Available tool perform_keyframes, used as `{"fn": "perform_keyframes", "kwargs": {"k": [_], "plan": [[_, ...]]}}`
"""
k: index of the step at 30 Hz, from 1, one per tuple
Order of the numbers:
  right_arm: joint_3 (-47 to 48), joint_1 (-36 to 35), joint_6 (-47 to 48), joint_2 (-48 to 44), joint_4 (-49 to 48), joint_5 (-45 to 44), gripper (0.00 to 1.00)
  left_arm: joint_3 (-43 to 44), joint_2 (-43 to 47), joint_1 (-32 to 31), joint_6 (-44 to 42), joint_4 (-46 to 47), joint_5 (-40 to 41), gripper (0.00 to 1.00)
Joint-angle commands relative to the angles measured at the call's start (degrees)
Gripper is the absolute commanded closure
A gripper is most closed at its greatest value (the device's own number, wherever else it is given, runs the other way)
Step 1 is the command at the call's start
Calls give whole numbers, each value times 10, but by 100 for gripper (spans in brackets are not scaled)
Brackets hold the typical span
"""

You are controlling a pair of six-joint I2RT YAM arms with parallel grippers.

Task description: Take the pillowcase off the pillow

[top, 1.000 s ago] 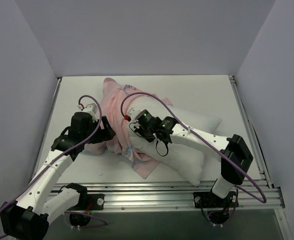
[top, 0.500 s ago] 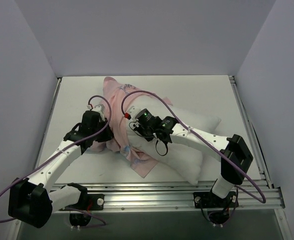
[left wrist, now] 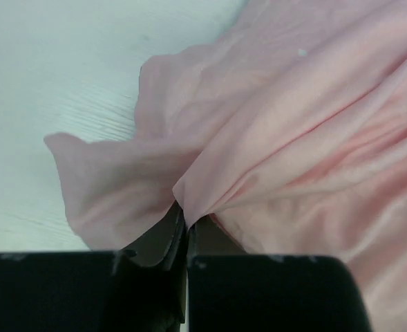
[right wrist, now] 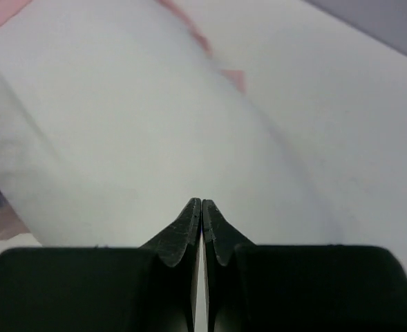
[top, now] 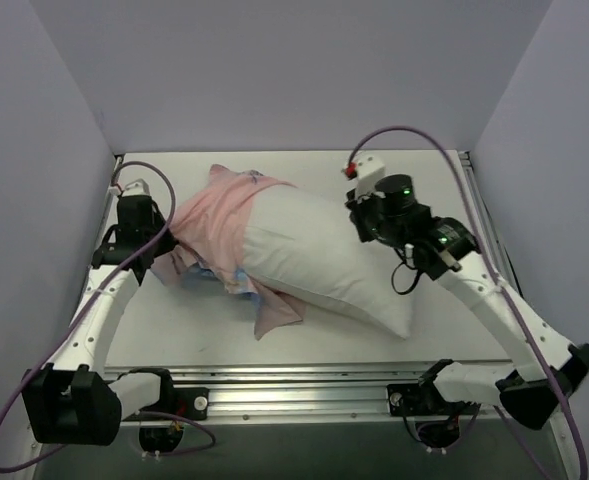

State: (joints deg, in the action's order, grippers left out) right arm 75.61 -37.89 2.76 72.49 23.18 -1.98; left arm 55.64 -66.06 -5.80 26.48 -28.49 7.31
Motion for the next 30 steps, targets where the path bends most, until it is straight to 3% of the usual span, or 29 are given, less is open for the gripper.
{"fn": "perform_keyframes", "kwargs": {"k": [1,5,8,9,11,14,15,18,21,24,30], "plan": [[37,54,17,-99,58,-16,100,53,-27,55,-31,-2,104,98],[21,107,28,-133,85,25,100,94,-94,124,-22,10,78,98],[13,115,28,-121,113,122,100,129,-119,123,-24,12,41,98],[9,113,22,-116,109,148,100,131,-119,120,-24,24,-10,98],[-15,93,-10,-107,82,194,99,127,-116,105,-29,30,-33,98],[-35,-21,-28,-97,7,116,74,109,-104,64,-49,23,-34,98],[-32,-45,-28,-87,-14,100,57,100,-100,37,-51,25,-40,98],[0,-113,-28,-18,-37,61,27,60,-80,5,-46,33,-58,98],[29,-187,-1,58,-54,-26,8,25,-62,-20,-24,43,-73,98],[59,-234,31,123,-81,-93,0,4,-43,-58,-18,41,-86,98],[69,-259,82,220,-119,-109,0,-28,1,-65,-15,20,-79,98]]}}
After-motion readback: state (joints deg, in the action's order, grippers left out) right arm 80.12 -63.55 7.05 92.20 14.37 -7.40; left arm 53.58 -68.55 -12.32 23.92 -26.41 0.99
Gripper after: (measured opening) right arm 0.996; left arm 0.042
